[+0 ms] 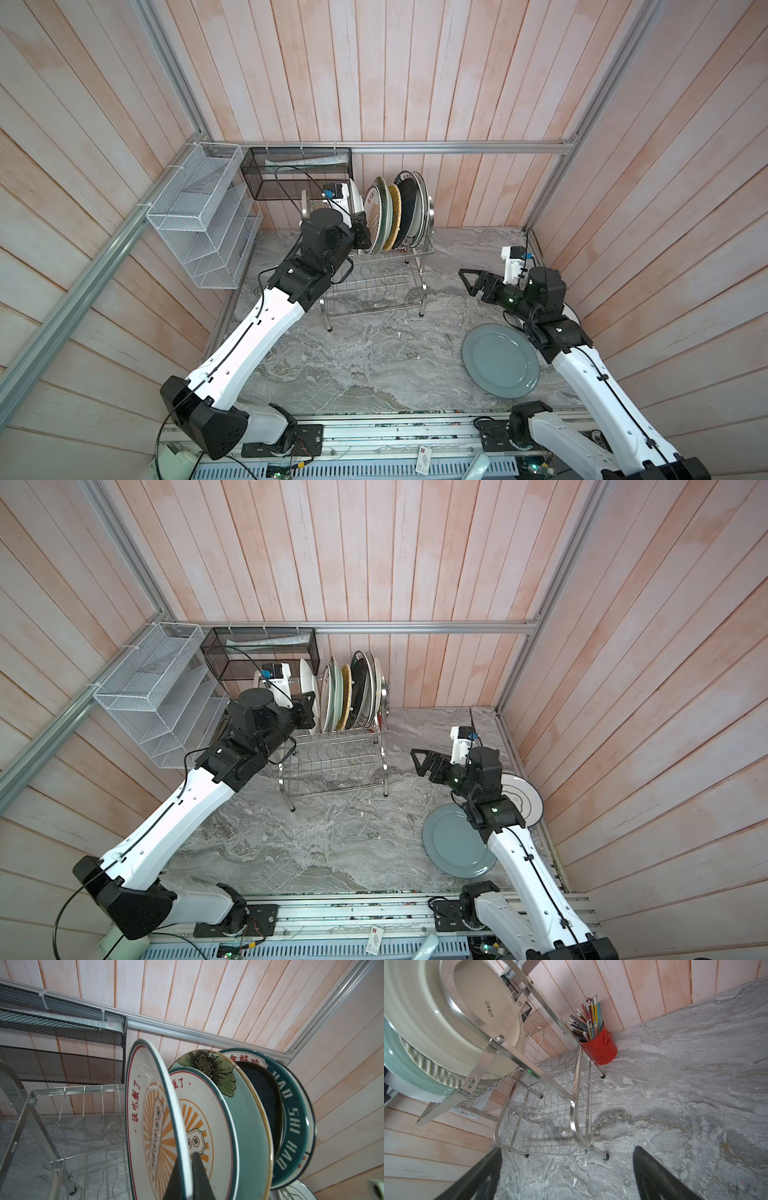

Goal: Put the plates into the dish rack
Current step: 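Open the left gripper to release the plate in the rack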

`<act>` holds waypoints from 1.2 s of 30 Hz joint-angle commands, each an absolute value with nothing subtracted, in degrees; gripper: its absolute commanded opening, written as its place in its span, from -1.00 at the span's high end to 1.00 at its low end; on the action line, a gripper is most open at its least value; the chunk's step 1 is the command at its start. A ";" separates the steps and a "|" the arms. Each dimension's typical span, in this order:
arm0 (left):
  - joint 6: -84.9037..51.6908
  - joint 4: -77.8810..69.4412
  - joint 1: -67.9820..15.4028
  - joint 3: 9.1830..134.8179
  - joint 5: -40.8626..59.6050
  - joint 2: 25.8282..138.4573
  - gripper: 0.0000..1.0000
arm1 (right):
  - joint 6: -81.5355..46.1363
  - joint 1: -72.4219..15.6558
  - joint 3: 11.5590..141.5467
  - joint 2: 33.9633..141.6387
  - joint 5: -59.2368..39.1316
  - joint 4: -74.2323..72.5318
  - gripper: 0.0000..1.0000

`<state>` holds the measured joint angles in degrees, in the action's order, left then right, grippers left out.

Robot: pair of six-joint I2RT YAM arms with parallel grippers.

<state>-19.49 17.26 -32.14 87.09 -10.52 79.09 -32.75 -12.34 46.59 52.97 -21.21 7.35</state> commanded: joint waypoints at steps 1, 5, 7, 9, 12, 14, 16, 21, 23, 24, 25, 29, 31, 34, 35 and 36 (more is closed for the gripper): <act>-17.59 16.51 -31.82 86.57 -11.17 80.36 0.97 | -32.16 -12.61 46.14 52.21 -20.43 7.47 -0.96; -17.23 16.53 -31.82 86.75 -10.64 80.76 0.69 | -32.17 -12.64 45.97 52.02 -20.48 7.71 -0.96; -17.03 16.45 -31.82 86.92 -10.72 80.93 0.63 | -32.17 -12.61 45.97 51.91 -20.39 7.85 -0.96; -16.96 16.41 -31.82 87.04 -10.64 81.08 0.58 | -32.17 -12.60 45.99 51.81 -20.43 7.94 -0.96; -16.99 16.41 -31.82 87.12 -10.39 81.17 0.56 | -32.17 -12.61 46.04 51.73 -20.37 8.00 -0.96; -17.18 16.35 -31.82 87.34 -9.81 81.12 0.50 | -32.18 -12.57 46.01 51.75 -20.48 8.00 -0.96; -17.33 16.65 -31.77 87.98 -9.51 80.96 0.42 | -32.26 -12.63 46.01 51.61 -20.48 8.13 -0.96; -18.52 17.09 -31.81 90.93 -7.25 79.83 0.09 | -32.17 -12.58 46.42 51.41 -20.12 8.54 -0.96; -19.30 17.39 -31.83 92.60 -6.01 79.29 0.08 | -32.08 -12.61 46.99 51.41 -19.78 9.33 -0.96; -19.53 17.69 -31.82 93.32 -5.81 79.00 0.08 | -32.00 -12.57 47.11 51.34 -19.61 9.65 -0.96; -19.93 18.10 -31.82 94.14 -5.95 78.60 0.07 | -31.91 -12.59 47.36 51.27 -19.43 10.02 -0.96; -20.13 18.69 -31.64 96.19 -6.61 75.91 0.01 | -32.28 -12.39 48.23 51.12 -17.27 12.61 -0.96; -20.09 18.98 -31.23 96.46 -5.72 73.77 -0.01 | -33.44 -11.74 48.10 50.79 -14.74 14.17 -0.96; -19.42 17.84 -29.89 93.47 -0.95 68.54 -0.13 | -37.79 -6.48 46.72 49.87 -12.22 17.22 -0.96; -18.85 17.55 -29.44 91.35 0.62 66.34 -0.19 | -39.85 -3.09 45.78 49.59 -12.49 17.93 -0.96; -18.18 17.47 -29.21 89.52 1.36 64.42 -0.24 | -41.46 0.06 44.79 49.29 -13.00 18.22 -0.96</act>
